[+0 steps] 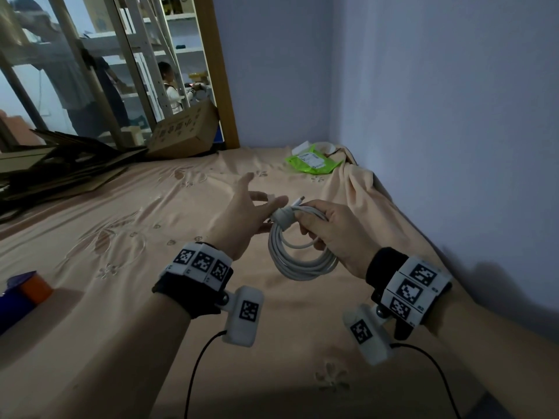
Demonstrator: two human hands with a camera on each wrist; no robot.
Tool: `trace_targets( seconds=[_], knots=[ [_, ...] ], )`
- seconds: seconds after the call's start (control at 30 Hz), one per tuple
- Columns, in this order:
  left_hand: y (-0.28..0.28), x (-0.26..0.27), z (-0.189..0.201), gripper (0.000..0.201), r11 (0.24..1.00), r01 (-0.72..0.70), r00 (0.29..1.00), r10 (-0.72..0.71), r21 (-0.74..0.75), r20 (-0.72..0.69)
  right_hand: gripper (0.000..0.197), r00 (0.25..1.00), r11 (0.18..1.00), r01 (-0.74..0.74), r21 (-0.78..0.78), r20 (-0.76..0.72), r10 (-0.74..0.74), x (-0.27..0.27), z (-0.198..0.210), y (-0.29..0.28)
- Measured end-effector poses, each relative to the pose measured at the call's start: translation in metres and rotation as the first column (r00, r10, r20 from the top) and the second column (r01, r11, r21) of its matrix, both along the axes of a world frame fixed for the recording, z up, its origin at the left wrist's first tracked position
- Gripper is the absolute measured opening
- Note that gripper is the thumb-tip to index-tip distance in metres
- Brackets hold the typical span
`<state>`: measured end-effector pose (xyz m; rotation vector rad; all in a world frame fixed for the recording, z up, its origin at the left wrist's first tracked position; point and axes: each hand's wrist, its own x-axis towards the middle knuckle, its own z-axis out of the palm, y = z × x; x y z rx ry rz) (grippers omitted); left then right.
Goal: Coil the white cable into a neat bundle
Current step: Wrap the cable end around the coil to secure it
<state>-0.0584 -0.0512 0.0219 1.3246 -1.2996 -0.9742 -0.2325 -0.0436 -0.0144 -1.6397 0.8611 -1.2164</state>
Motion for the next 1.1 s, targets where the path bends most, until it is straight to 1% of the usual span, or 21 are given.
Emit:
trace_targets(
  seconds=[0.03, 0.07, 0.1, 0.13, 0.17, 0.2, 0.3, 0.37, 0.4, 0.43, 0.5, 0.53, 0.6, 0.63, 0.67, 0.77, 0.83, 0.97, 1.03, 1.1],
  knots=[
    [-0.002, 0.001, -0.001, 0.064, 0.998, -0.048, 0.995, 0.051, -0.031, 0.091, 0.015, 1.000, 1.000, -0.001, 0.000, 0.005, 0.001, 0.000, -0.001, 0.000],
    [-0.004, 0.003, -0.003, 0.051, 0.993, -0.084, 0.975, 0.098, -0.080, 0.200, 0.015, 1.000, 1.000, 0.001, 0.001, 0.005, -0.001, 0.000, -0.002, 0.001],
    [-0.004, 0.004, -0.004, 0.038, 0.988, -0.084, 0.950, 0.118, -0.127, 0.288, 0.015, 1.000, 1.000, 0.004, 0.000, 0.002, -0.004, 0.000, -0.002, 0.001],
    [-0.004, 0.004, -0.005, 0.031, 0.986, -0.052, 0.940, 0.102, -0.159, 0.326, 0.015, 1.000, 1.000, 0.007, -0.001, 0.001, -0.007, 0.001, -0.003, 0.000],
    [-0.002, 0.002, -0.006, 0.032, 0.986, -0.008, 0.947, 0.061, -0.169, 0.316, 0.015, 1.000, 1.000, 0.012, -0.002, 0.005, -0.012, 0.001, -0.002, 0.000],
    [0.001, 0.000, -0.006, 0.039, 0.986, 0.022, 0.955, 0.028, -0.166, 0.294, 0.016, 1.000, 1.000, 0.019, -0.005, 0.009, -0.019, 0.002, -0.001, -0.001],
    [0.003, -0.003, -0.005, 0.059, 0.987, 0.047, 0.964, -0.005, -0.153, 0.265, 0.016, 0.998, 0.998, 0.058, -0.020, 0.001, -0.058, 0.003, 0.003, -0.004],
    [0.004, -0.007, -0.005, 0.064, 0.988, 0.097, 0.960, -0.062, -0.116, 0.271, 0.017, 0.997, 0.997, 0.080, -0.017, 0.002, -0.080, 0.002, 0.005, -0.007],
    [0.005, -0.009, -0.004, 0.063, 0.987, 0.130, 0.963, -0.103, -0.092, 0.249, 0.017, 0.996, 0.996, 0.085, -0.011, 0.008, -0.084, 0.001, 0.005, -0.009],
    [0.006, -0.012, -0.004, 0.059, 0.985, 0.164, 0.970, -0.150, -0.061, 0.193, 0.018, 0.996, 0.996, 0.086, -0.004, 0.014, -0.086, 0.000, 0.006, -0.010],
    [0.009, -0.017, -0.003, 0.052, 0.980, 0.199, 0.980, -0.199, 0.019, 0.012, 0.017, 0.996, 0.997, 0.083, 0.006, 0.016, -0.083, -0.001, 0.005, -0.011],
    [0.010, -0.018, -0.003, 0.050, 0.974, 0.217, 0.973, -0.209, 0.071, -0.101, 0.017, 0.997, 0.997, 0.080, 0.010, 0.019, -0.080, -0.001, 0.005, -0.011],
    [0.010, -0.017, -0.003, 0.045, 0.945, 0.279, 0.920, -0.213, 0.171, -0.328, 0.018, 0.997, 0.998, 0.067, 0.021, 0.037, -0.068, -0.002, 0.004, -0.010],
    [0.010, -0.018, -0.002, 0.042, 0.925, 0.315, 0.887, -0.207, 0.212, -0.413, 0.018, 0.997, 0.998, 0.057, 0.025, 0.049, -0.058, -0.002, 0.003, -0.010],
    [0.010, -0.018, -0.001, 0.041, 0.908, 0.343, 0.861, -0.201, 0.241, -0.467, 0.018, 0.997, 0.999, 0.045, 0.027, 0.059, -0.047, -0.003, 0.003, -0.011],
    [0.012, -0.020, 0.003, 0.044, 0.878, 0.399, 0.811, -0.202, 0.266, -0.549, 0.016, 0.998, 0.999, 0.029, 0.020, 0.062, -0.030, -0.005, 0.004, -0.012],
    [0.012, -0.018, 0.004, 0.043, 0.866, 0.419, 0.796, -0.204, 0.275, -0.569, 0.017, 0.998, 0.999, 0.029, 0.016, 0.057, -0.030, -0.006, 0.003, -0.013],
    [0.011, -0.016, 0.001, 0.036, 0.849, 0.449, 0.795, -0.237, 0.279, -0.559, 0.021, 0.999, 0.999, 0.040, 0.006, 0.024, -0.040, -0.007, 0.000, -0.013],
    [0.013, -0.017, 0.000, 0.031, 0.852, 0.467, 0.797, -0.289, 0.236, -0.531, 0.021, 0.998, 0.998, 0.055, 0.018, 0.023, -0.055, -0.007, 0.000, -0.012],
    [0.014, -0.018, -0.001, 0.023, 0.858, 0.487, 0.803, -0.368, 0.161, -0.468, 0.019, 0.997, 0.997, 0.064, 0.042, 0.043, -0.066, -0.007, 0.001, -0.012]
  ],
)
